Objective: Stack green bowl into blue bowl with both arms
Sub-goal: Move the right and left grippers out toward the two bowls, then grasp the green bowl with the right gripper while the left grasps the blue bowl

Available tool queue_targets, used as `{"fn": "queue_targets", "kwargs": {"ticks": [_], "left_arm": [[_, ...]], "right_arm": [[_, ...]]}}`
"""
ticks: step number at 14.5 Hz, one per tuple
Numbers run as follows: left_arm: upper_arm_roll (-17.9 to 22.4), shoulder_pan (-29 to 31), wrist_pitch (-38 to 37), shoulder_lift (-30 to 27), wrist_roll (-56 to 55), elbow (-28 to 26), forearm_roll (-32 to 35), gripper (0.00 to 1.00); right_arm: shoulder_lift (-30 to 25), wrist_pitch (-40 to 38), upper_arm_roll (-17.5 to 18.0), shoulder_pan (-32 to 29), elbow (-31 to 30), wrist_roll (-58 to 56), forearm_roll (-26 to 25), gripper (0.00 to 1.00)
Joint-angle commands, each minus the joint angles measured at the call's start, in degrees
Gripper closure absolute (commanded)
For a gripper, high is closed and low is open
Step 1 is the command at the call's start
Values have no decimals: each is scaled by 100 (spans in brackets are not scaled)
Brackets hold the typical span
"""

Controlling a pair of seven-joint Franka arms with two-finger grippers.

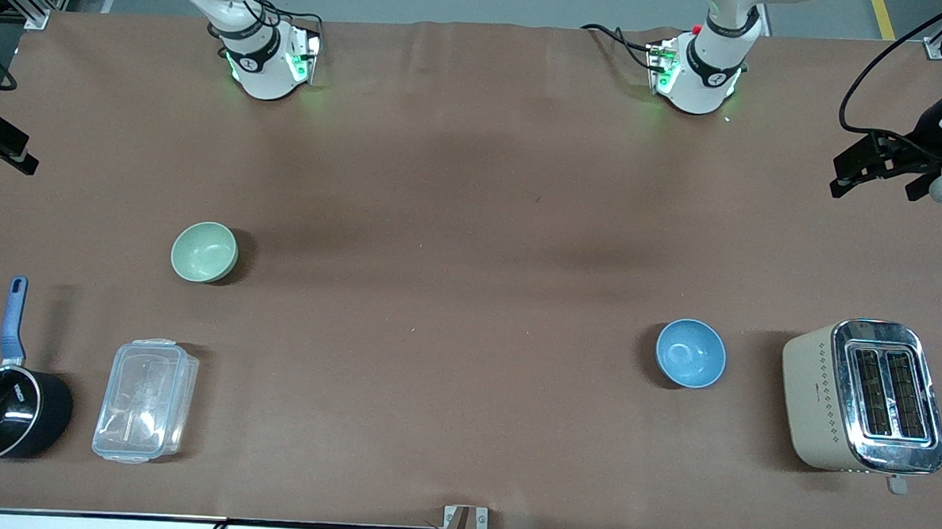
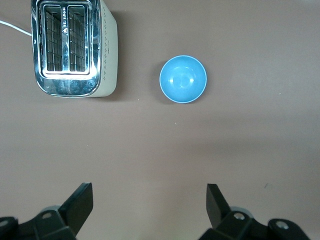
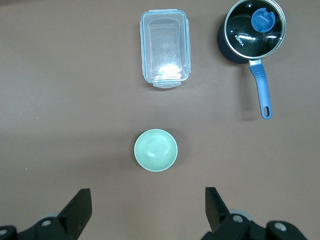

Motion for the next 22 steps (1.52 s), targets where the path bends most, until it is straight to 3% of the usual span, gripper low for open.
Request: {"fn": "queue_targets", "kwargs": {"ticks": [1, 7, 10, 12, 15, 18, 20, 22], "left_arm": [[-35, 12, 35, 31, -79, 34, 62, 0], [-44, 12, 105, 742, 8, 420, 140, 0], [-35, -6, 788, 1427, -71, 237, 140, 0], [-44, 3, 1464, 1954, -80, 70, 149, 0], [-35, 3, 2431, 2683, -80, -133, 228, 0], [-35, 3, 3232, 3238, -89, -361, 342, 0], [-35, 21, 3750, 3476, -89, -624, 491, 2], [-44, 21, 4094, 3660, -89, -757, 510, 26]], "right_arm": [[-10, -46, 54, -99, 18, -59, 81, 0], [-79, -317, 54, -73, -86, -68, 20, 0], [-579, -93, 28, -125, -1155, -68, -138, 0], [-809, 618, 19, -187, -2235, -77, -191, 0], [-941, 2339, 19, -336, -3853, -86, -218, 0], [-810, 3868, 19, -459, -4821, -95, -218, 0], [-434, 4740, 19, -538, -5218, -121, -226, 0], [85, 5312, 19, -678, -5281, -436, -227, 0]]}}
